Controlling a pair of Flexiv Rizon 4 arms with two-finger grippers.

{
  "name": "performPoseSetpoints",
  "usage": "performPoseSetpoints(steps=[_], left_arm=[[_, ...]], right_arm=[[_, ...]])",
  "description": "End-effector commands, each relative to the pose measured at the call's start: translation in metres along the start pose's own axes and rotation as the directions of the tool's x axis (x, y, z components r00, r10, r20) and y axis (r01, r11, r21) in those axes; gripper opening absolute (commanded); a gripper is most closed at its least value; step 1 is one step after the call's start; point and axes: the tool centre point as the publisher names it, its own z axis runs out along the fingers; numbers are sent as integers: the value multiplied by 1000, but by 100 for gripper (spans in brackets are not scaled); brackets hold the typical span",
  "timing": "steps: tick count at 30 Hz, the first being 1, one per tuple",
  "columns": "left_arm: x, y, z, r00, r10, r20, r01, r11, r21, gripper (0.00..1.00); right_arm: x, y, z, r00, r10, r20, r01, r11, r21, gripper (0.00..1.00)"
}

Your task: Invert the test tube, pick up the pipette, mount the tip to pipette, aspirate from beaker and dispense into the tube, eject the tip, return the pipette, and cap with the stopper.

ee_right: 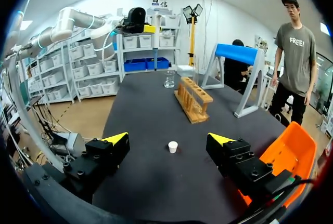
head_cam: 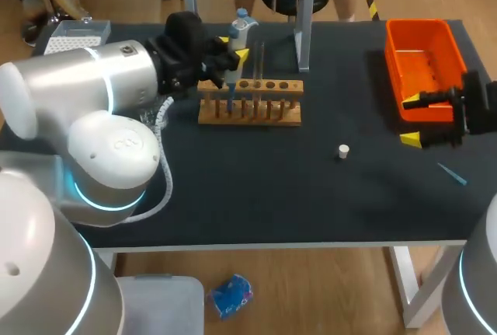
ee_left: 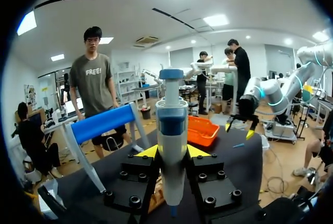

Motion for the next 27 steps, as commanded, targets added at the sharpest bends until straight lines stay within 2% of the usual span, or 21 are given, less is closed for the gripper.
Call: performPoseSetpoints(steps=[1, 13, 27], left_arm=[[-8, 0, -11, 1000, -4, 17, 4, 1000, -16, 0], [-46, -3, -7, 995, -11, 103, 14, 999, -30, 0], [-46, -3, -7, 995, -11, 103, 14, 999, -30, 0]], right_arm=[[10, -3, -2, 1000, 7, 9, -7, 1000, 4, 100], [19, -17, -2, 999, 34, -3, -34, 999, 22, 100], [19, -17, -2, 999, 34, -3, -34, 999, 22, 100]])
